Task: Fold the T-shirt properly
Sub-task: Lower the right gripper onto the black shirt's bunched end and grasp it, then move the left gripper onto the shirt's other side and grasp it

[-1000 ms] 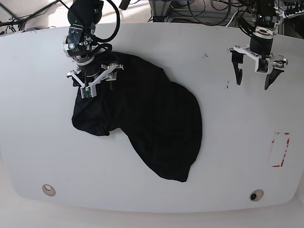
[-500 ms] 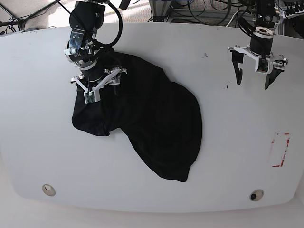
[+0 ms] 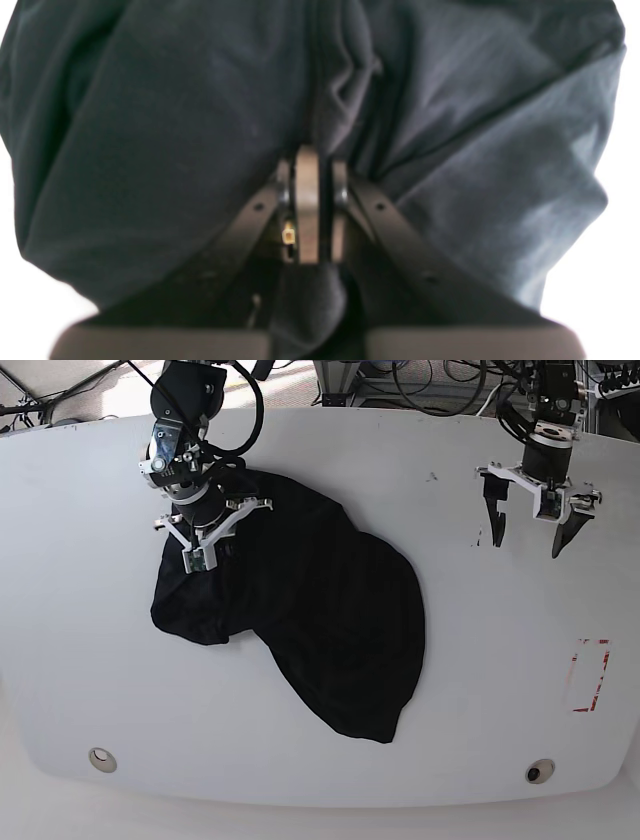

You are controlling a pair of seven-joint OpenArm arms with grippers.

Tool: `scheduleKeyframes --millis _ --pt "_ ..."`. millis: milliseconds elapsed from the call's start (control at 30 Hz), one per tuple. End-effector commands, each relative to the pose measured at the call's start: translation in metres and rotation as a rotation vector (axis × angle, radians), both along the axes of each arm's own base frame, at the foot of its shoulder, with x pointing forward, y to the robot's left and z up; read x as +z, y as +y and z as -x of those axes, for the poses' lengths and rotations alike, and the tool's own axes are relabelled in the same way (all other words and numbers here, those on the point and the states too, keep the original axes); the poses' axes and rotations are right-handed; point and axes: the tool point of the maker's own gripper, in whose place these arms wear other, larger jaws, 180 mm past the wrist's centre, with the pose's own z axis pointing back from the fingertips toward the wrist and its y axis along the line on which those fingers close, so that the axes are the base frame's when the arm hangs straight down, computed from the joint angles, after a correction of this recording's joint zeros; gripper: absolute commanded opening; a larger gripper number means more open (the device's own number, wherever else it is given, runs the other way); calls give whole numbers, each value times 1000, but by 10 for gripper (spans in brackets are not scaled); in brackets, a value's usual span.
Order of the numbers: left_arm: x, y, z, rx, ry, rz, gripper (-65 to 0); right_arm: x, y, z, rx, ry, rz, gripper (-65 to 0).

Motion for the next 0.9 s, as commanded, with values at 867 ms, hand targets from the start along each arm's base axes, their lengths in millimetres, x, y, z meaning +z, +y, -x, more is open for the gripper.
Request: scheduleKeyframes --millis 867 --pt "-76 -92 -115 -53 387 255 -149 26 -3 -4 4 -78 18 -650"
